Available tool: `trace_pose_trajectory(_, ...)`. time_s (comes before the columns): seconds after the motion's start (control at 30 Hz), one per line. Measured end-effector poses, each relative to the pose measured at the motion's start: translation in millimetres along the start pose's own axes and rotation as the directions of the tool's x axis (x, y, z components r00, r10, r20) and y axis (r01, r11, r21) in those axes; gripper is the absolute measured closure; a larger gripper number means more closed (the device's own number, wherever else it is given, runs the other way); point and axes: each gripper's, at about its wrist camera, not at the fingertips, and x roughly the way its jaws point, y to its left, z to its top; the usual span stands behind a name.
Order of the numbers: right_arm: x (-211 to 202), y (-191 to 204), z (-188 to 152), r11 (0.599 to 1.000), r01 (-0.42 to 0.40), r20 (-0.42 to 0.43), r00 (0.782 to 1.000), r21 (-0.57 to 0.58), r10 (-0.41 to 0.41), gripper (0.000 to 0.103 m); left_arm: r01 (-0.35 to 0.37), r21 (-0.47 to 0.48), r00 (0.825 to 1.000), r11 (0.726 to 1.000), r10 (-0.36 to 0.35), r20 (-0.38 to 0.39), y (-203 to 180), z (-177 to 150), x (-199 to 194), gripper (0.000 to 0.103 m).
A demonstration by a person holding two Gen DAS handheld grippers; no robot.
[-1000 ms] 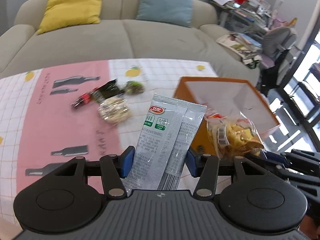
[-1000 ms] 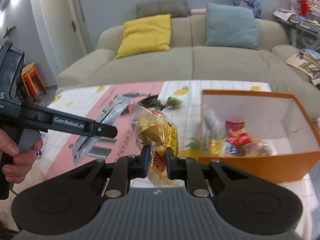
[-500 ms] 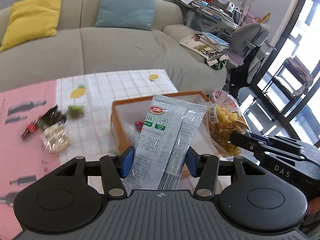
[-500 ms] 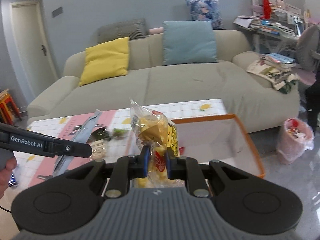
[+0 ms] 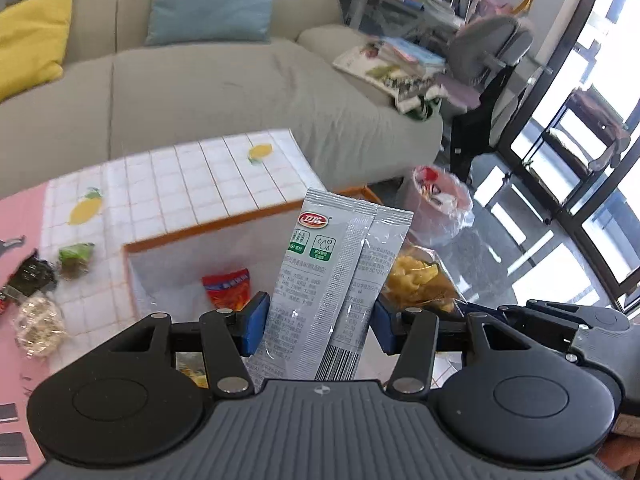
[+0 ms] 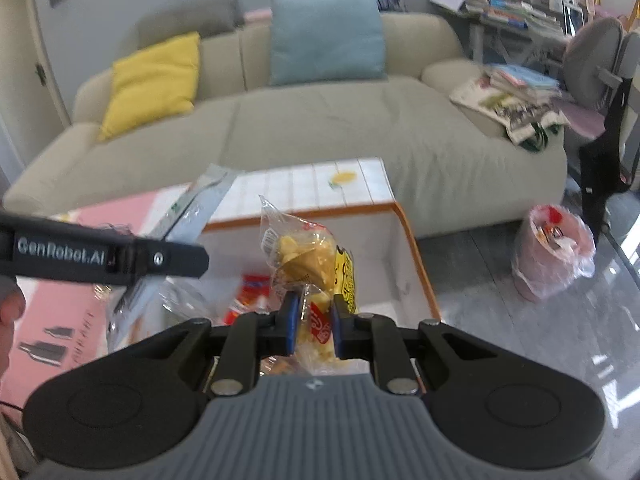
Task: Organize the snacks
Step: 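Carry the white packets and yellow bag with both tools over the orange box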
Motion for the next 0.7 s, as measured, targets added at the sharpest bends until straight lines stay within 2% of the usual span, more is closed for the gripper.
trace_pose_trajectory(0.2, 16, -9, 4, 1.0, 0.004, -0.033, 0.999, -0.008, -0.004, 0.089, 0.002, -0.058, 0.996, 0.998, -0.007, -0.094, 7, -1, 41, 0.042)
trace_pose_trajectory(0.4, 31, -18, 15, 0.998, -0.028, -0.041, 0.999, 0.052, 0.03, 0.089, -0.015, -0.136, 0.99, 0.991, -0.005, -0.141, 25, 0, 60, 0.042)
trace_pose_trajectory(0.57, 59, -18, 18, 0.996, -0.031, -0.106, 0.994, 0.082, 0.039, 0.089, -0.022, -0.15, 0.98, 0.988, -0.008, -0.2, 30, -1, 76, 0.042)
trace_pose_trajectory(0.7, 76, -16, 9, 0.998, -0.003, -0.16, 0.987, 0.067, 0.014, 0.089, -0.034, -0.133, 0.971, 0.99, 0.001, -0.24, 28, -7, 88, 0.042)
